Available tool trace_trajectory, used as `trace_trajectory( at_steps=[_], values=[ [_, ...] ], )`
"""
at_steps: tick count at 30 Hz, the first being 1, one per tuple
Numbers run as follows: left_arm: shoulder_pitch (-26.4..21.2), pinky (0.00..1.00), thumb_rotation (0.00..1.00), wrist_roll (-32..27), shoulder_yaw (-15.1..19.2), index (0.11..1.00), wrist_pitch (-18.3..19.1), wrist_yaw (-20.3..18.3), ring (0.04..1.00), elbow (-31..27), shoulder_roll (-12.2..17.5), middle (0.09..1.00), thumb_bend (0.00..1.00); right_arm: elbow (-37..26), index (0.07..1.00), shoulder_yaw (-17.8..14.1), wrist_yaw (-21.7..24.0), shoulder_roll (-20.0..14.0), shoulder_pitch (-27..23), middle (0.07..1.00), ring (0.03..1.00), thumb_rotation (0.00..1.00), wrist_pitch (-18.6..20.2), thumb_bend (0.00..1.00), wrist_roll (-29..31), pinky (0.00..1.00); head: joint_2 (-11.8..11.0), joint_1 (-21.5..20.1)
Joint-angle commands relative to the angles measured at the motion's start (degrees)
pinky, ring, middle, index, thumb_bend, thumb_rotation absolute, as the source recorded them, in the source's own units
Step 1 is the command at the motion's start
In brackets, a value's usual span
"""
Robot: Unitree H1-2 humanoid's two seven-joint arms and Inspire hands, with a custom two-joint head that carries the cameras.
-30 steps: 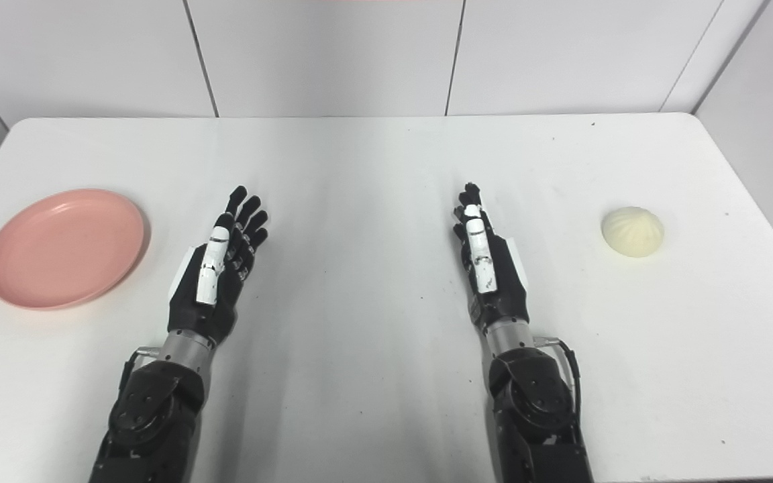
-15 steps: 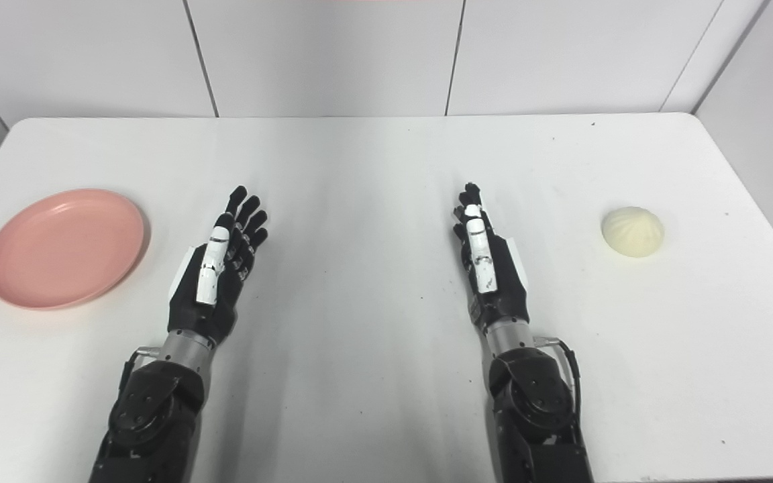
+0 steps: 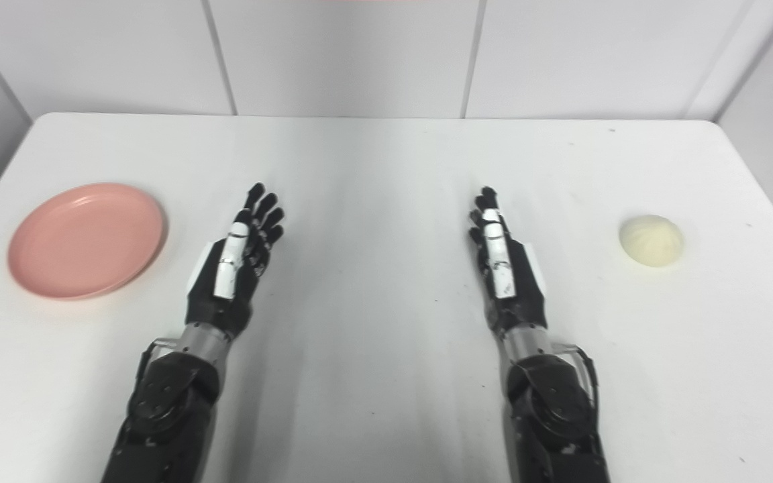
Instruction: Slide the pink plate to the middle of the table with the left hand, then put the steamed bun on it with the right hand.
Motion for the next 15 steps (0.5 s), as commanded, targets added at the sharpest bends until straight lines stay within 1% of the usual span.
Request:
trace_trajectory(
  at_steps=[1, 6, 15],
  values=[
    [2.3, 1.00, 1.00, 0.6, -0.5, 1.000, 0.9, 0.4, 0.993, 3.9, -0.6, 1.000, 0.39, 0.2, 1.000, -0.3, 0.1, 0.1, 0.3, 1.000, 1.000, 1.00, 0.9, 0.21, 0.3, 1.00, -0.1, 0.1],
    [2.1, 1.00, 1.00, 1.1, -0.6, 1.000, 0.5, 0.4, 1.000, 4.6, -1.1, 1.000, 0.40, 0.3, 1.000, -0.8, -0.1, 0.3, 0.2, 1.000, 1.000, 1.00, 1.3, 0.19, 0.8, 1.00, -0.6, 0.8],
    [1.7, 1.00, 1.00, 1.7, -0.4, 1.000, 0.3, 0.7, 0.998, 5.3, -1.4, 1.000, 0.40, -0.3, 1.000, -0.6, 0.3, 0.0, 0.2, 1.000, 1.000, 1.00, 2.1, 0.17, 1.1, 1.00, -0.8, 0.9]
  ],
)
